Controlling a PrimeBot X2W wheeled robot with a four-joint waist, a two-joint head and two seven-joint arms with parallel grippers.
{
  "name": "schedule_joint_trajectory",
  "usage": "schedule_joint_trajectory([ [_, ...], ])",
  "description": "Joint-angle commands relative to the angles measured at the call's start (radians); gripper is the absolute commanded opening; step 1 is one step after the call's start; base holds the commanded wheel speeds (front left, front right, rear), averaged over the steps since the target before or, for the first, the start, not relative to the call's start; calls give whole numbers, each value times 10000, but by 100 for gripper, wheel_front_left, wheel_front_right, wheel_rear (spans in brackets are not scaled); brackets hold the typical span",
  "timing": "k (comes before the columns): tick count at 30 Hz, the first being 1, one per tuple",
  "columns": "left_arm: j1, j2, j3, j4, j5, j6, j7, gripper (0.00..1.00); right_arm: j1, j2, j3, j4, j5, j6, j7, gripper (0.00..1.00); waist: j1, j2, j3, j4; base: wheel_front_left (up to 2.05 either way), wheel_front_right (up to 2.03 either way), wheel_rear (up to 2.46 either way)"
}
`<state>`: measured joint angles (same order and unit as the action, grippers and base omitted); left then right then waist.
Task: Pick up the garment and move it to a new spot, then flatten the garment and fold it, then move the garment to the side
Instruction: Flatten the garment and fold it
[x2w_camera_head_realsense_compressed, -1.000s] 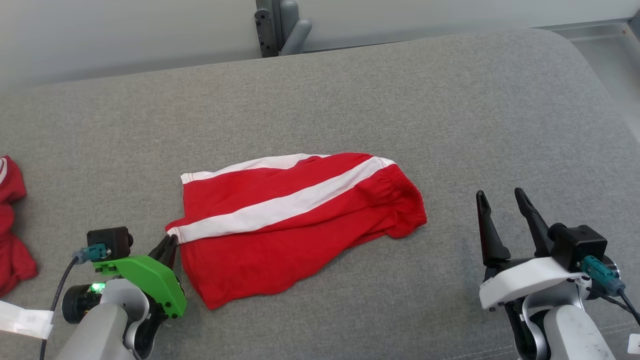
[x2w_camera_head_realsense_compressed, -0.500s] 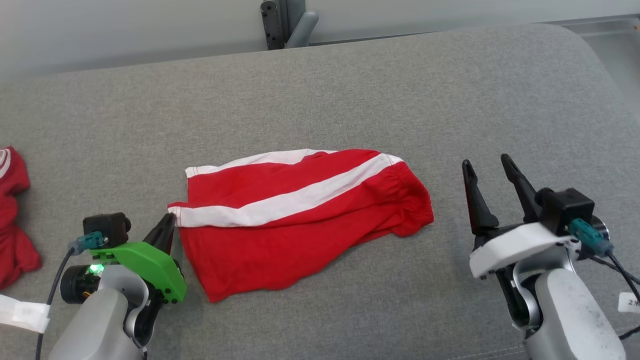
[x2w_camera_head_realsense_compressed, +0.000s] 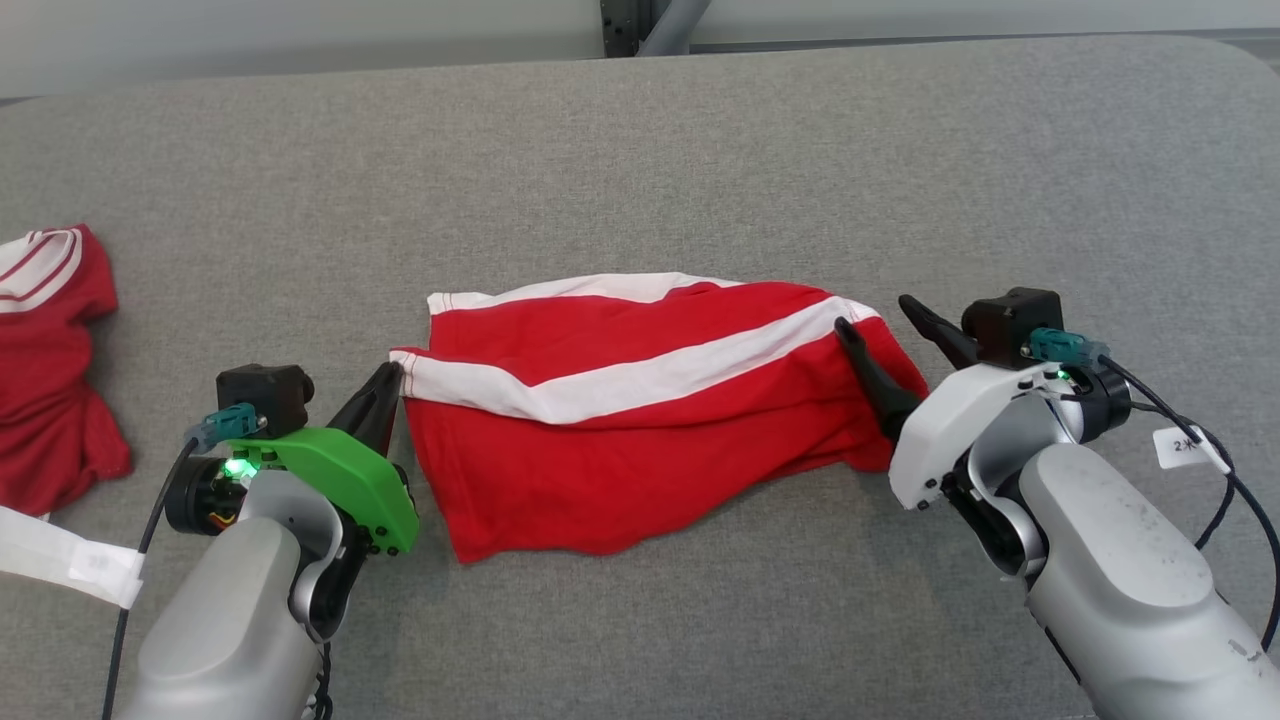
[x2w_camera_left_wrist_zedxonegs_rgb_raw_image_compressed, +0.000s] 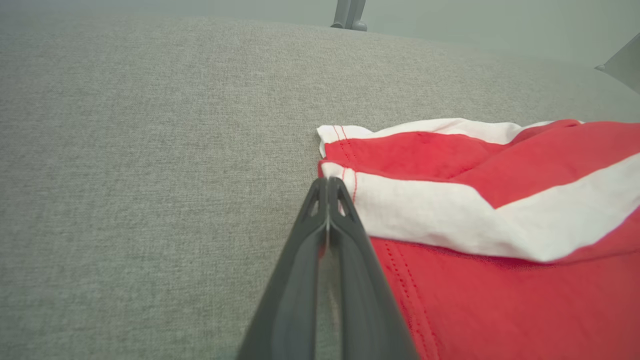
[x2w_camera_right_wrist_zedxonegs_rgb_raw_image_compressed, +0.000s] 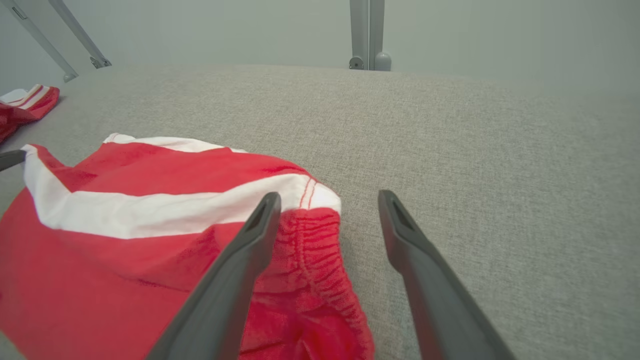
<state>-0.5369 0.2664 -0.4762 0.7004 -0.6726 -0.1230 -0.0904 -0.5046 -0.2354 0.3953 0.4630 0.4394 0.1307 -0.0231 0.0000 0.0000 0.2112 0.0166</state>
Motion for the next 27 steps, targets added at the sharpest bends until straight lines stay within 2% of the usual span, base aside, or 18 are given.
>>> schedule_joint_trajectory([
  [1,-203,-6,-28,-7,97,4,-65,0,-251,-141,261,169,267,1,205,100,0,0,183,183,0,0,0],
  [5,-251,-40,-122,6,122,-13,-176,0,-704,-531,1108,437,950,1,818,100,0,0,246,229,0,0,0],
  [6,-261,-36,-139,-2,126,-17,-201,0,-795,-639,1293,418,1103,1,896,80,0,0,252,232,0,0,0],
  [7,-273,-29,-157,-26,137,-21,-247,0,-883,-758,1414,377,1226,1,887,26,0,0,258,234,0,0,0],
  [8,-287,-12,-171,-61,143,-24,-297,0,-950,-853,1510,333,1361,1,848,0,0,0,258,233,0,0,0],
  [12,-341,115,-196,-312,277,46,-555,0,-1080,-1150,1706,86,1577,1,554,0,0,0,222,197,0,0,0],
  [16,-429,272,-191,-897,433,230,-795,0,-1108,-1308,1456,-319,1394,1,-183,0,0,0,108,110,0,0,0],
  [22,-585,575,-52,-2645,838,794,-1102,0,-706,-1057,169,-1285,843,1,-1503,0,0,0,-195,-135,0,0,0],
  [27,-477,894,231,-4656,1084,1480,-1193,0,-237,-541,-1225,-2703,-44,1,-2000,0,0,0,-445,-471,0,0,0],
])
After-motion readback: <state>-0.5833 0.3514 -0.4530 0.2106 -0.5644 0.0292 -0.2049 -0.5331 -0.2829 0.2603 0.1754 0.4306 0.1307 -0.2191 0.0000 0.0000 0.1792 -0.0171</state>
